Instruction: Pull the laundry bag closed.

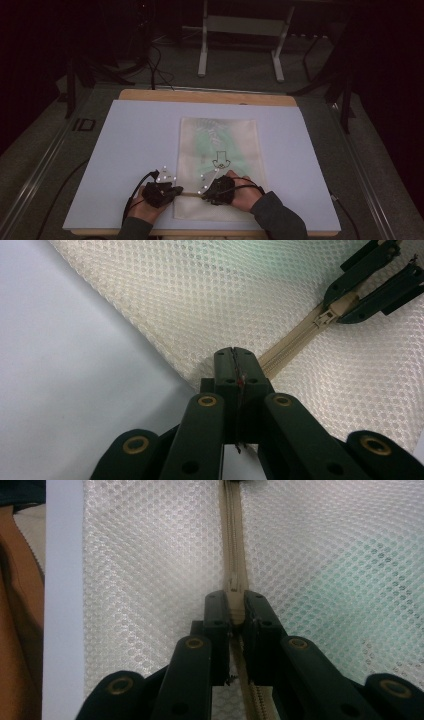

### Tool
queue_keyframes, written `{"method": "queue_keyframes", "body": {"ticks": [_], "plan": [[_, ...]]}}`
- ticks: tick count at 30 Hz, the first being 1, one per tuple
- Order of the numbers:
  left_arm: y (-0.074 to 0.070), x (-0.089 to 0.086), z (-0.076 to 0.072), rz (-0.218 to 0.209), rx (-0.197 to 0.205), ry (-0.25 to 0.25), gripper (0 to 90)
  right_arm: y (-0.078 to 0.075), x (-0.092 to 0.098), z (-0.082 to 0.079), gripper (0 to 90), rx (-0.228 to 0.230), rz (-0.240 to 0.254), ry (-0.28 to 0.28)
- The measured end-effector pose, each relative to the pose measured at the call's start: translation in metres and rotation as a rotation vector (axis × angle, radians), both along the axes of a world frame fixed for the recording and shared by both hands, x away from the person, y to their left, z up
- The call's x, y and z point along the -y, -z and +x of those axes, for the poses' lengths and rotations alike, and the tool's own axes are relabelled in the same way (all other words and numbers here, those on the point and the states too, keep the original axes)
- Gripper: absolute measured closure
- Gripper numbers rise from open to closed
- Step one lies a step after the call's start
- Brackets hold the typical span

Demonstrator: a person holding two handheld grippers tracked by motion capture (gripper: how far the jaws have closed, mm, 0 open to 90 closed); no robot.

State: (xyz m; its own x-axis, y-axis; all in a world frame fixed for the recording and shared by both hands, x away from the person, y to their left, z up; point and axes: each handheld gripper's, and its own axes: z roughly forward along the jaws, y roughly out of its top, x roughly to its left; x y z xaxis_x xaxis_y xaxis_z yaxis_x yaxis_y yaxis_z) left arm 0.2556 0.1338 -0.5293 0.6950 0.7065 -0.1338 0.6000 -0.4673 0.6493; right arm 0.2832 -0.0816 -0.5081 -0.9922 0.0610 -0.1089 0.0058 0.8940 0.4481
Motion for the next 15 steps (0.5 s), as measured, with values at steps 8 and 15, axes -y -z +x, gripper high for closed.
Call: {"method": "queue_keyframes", "body": {"ticks": [8,15], "plan": [[0.0,0.0,0.0,0.0,-0.001,0.0,89.5,-0.002,0.005,0.0,82.5,0.002,-0.015,0.001],[0.0,0.0,0.0,-0.001,-0.001,-0.001,89.6,-0.002,0.01,-0.001,82.5,-0.001,-0.019,0.012]]}}
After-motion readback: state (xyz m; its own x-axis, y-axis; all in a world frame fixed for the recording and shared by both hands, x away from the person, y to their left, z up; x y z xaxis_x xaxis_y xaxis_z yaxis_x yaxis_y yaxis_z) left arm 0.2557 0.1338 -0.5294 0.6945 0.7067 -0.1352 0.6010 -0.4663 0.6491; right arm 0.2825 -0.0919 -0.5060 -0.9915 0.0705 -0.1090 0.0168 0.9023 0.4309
